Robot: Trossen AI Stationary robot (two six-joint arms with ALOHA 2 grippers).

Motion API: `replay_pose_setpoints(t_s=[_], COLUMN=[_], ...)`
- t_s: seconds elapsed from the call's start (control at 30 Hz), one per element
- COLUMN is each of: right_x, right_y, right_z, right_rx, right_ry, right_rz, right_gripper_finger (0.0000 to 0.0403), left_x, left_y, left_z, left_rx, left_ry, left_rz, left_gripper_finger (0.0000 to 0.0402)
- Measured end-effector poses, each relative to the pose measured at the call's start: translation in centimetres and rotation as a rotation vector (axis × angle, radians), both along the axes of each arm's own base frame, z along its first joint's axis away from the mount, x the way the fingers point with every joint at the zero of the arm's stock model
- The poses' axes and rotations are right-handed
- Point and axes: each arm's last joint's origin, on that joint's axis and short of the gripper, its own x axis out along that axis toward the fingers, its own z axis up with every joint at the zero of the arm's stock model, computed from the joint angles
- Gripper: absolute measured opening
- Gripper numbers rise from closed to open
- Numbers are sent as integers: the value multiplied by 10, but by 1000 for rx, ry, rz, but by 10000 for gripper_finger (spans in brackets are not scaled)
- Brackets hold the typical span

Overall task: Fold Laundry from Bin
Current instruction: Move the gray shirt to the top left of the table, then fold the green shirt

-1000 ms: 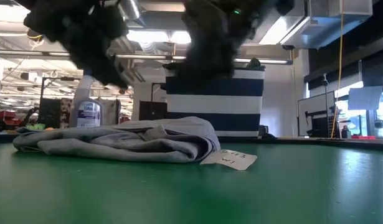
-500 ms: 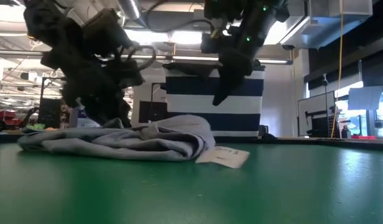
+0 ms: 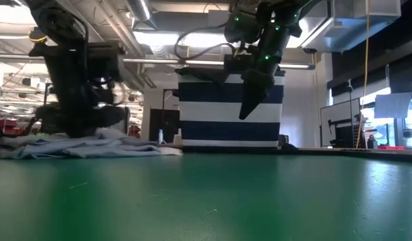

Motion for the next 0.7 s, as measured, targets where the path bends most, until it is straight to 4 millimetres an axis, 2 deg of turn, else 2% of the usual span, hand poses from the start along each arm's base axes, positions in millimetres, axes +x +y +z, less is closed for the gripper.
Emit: replay_pose_setpoints(t_s=[0.1, 0.2, 0.27, 0.33, 0.47, 0.57, 0.7], right_x=[-2, -3, -4, -7, -14, -21, -33], right_y=[-8, -12, -14, -13, -10, -7, -11], right_z=[0, 0, 0, 6, 41, 72, 118], right_rx=[0, -2, -9, -5, -40, -100, -289], right_ry=[0, -1, 5, -5, -157, -307, -552], right_rz=[-22, -31, -19, 11, 75, 117, 17], right_gripper_finger=[182, 182, 182, 182, 182, 182, 182], left_x=[-6, -8, -4, 4, 12, 10, 2], left_y=[3, 7, 9, 8, 6, 6, 7], left_z=[5, 15, 33, 60, 120, 159, 191], left_rx=[51, 79, 84, 100, 162, 222, 299], left_ry=[-58, -123, -196, -278, -402, -476, -496], left_rz=[127, 173, 136, 31, -164, -255, -339], left_gripper_finger=[76, 76, 75, 75, 76, 86, 118])
